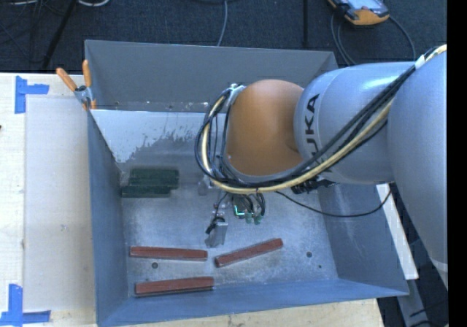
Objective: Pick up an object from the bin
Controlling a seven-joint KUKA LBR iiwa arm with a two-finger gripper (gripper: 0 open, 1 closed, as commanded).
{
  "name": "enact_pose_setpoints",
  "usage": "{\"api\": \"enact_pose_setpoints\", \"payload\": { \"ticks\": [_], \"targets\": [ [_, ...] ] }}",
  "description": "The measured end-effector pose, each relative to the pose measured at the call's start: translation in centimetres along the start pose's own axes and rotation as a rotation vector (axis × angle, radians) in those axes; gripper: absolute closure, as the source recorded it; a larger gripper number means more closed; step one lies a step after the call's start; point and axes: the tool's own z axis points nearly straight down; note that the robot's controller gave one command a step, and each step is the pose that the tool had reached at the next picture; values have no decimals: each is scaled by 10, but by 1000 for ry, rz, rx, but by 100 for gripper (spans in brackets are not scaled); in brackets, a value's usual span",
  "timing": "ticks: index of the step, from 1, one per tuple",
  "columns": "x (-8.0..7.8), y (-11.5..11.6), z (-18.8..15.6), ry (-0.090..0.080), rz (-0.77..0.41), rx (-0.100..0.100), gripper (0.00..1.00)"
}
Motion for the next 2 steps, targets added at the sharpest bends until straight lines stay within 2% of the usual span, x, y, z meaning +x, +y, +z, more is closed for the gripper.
{"api": "enact_pose_setpoints", "payload": {
  "ticks": [1,2],
  "targets": [
    [-2,0,-3,-7,3,-1,0],
    [28,-7,10,-7,-63,0,0]
  ]
}}
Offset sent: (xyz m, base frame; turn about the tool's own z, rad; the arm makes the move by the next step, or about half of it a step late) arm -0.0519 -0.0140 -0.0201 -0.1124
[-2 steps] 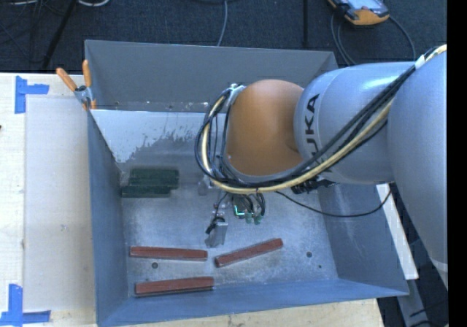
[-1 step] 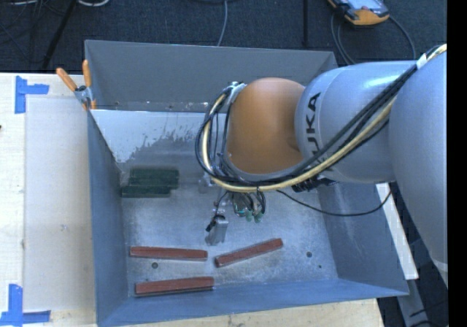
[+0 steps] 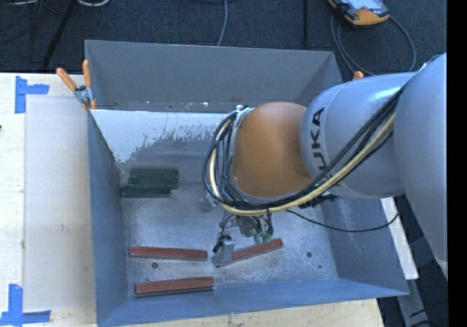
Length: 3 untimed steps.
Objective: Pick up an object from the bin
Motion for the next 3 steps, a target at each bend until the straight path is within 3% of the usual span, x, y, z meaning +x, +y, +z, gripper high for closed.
{"api": "enact_pose_setpoints", "payload": {
  "ticks": [1,2,3],
  "targets": [
    [-15,-26,18,-2,-93,-2,0],
    [3,3,43,-3,-24,2,0],
    [12,-1,52,0,88,-2,100]
  ]
}}
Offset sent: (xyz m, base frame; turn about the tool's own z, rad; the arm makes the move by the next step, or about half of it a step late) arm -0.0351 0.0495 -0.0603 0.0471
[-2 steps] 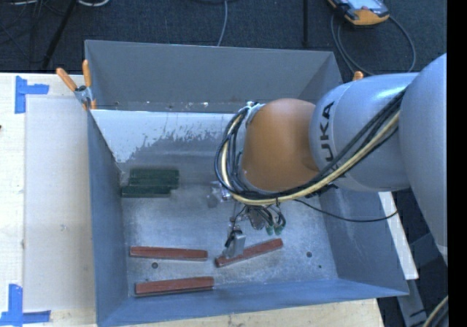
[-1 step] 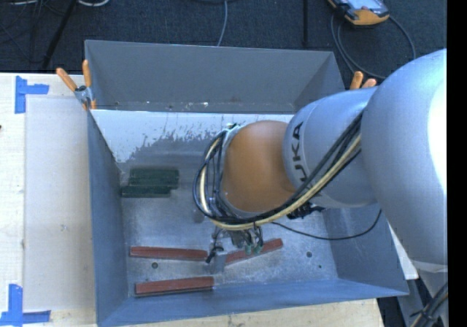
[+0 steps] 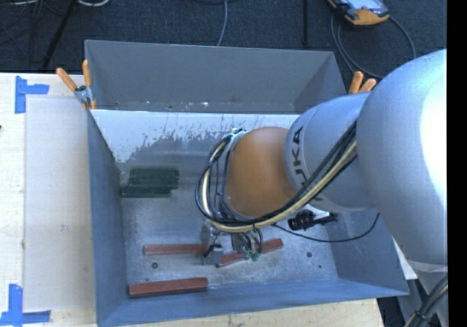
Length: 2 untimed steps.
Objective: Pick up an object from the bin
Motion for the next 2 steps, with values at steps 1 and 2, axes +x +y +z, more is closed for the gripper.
{"api": "enact_pose_setpoints", "payload": {
  "ticks": [1,2],
  "targets": [
    [-3,-12,1,-1,15,0,100],
    [14,-41,-142,-6,73,0,100]
  ]
}}
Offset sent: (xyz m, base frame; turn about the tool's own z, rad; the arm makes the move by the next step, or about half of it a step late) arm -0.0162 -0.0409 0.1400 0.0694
